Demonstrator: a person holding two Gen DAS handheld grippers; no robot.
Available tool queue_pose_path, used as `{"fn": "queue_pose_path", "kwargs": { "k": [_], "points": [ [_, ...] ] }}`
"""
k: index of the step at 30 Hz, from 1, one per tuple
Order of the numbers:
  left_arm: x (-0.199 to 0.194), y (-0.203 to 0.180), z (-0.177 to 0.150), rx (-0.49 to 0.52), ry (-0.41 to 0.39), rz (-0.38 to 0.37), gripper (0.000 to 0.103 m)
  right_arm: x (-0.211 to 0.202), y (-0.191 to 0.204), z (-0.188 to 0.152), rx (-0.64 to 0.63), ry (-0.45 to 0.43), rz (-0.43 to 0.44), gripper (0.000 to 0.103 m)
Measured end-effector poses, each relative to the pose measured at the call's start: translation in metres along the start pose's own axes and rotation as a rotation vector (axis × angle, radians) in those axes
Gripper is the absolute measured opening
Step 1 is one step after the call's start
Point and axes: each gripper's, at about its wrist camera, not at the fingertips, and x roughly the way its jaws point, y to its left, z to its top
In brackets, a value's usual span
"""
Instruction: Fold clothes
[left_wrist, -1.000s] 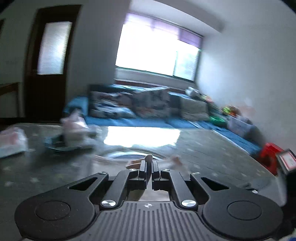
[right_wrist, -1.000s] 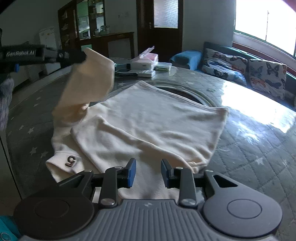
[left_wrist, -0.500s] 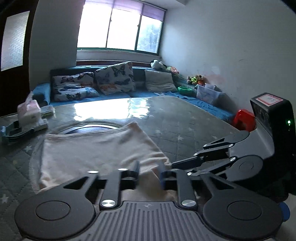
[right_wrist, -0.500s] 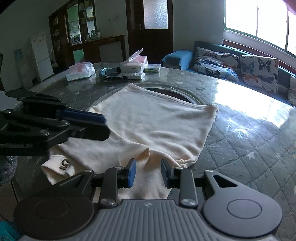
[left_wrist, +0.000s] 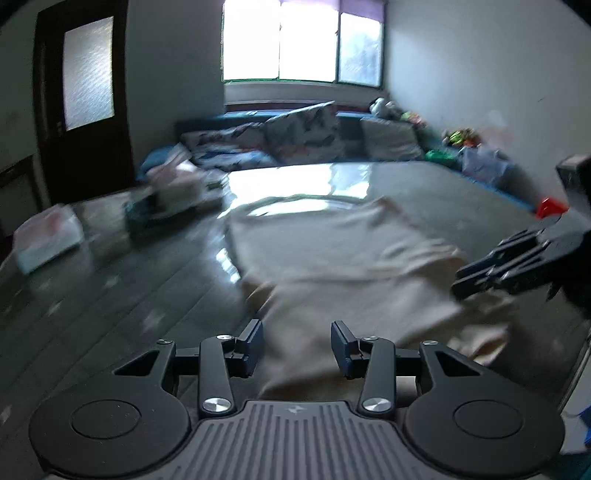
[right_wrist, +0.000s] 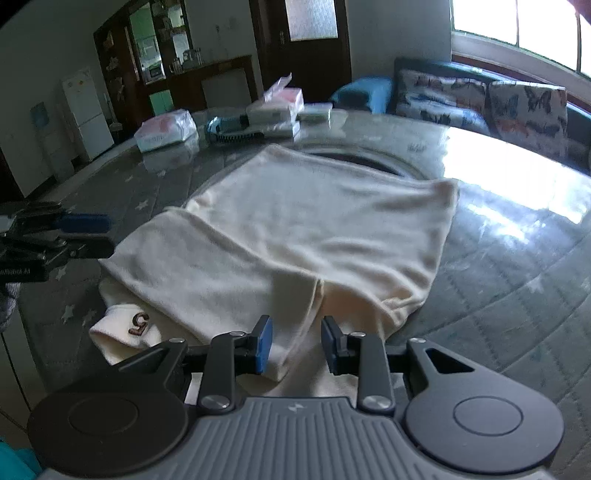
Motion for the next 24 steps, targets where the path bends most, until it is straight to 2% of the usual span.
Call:
{"fn": "queue_pose_path", "kwargs": {
  "k": [3, 8, 11, 13, 16, 18, 21, 24],
  "points": [
    [-0.003, 0.004, -0.01, 0.003, 0.014, 0.0, 0.044, 0.004, 0.004, -0.001, -0.006, 0.012, 0.004, 0.024],
    [0.0, -0.002, -0.018, 0.059, 0.027, 0.015, 0.044, 0.001, 0.007, 0.002, -0.011, 0.006, -0.014, 0.005],
    [0.003, -0.001, -0.021, 0.063, 0.033, 0.021, 0.043, -0.005, 0.01, 0.004, -0.02, -0.01, -0.024, 0.004],
    [0.004, 0.0, -0.021, 0.058, 0.032, 0.031, 0.04, -0.011, 0.012, 0.006, -0.026, -0.025, -0.027, 0.004],
    [0.005, 0.001, -0.022, 0.069, 0.028, 0.046, 0.028, -0.03, 0.015, 0.012, -0.039, -0.072, -0.031, 0.004],
    [0.005, 0.0, -0.023, 0.081, 0.024, 0.05, 0.013, -0.044, 0.018, 0.015, -0.063, -0.099, -0.046, 0.004],
    [0.003, -0.003, -0.026, 0.102, 0.017, 0.053, 0.006, -0.054, 0.018, 0.015, -0.066, -0.107, -0.058, 0.004],
    [0.002, -0.006, -0.027, 0.134, 0.02, 0.043, 0.006, -0.042, 0.013, 0.008, -0.056, -0.056, -0.073, 0.004]
  ]
}}
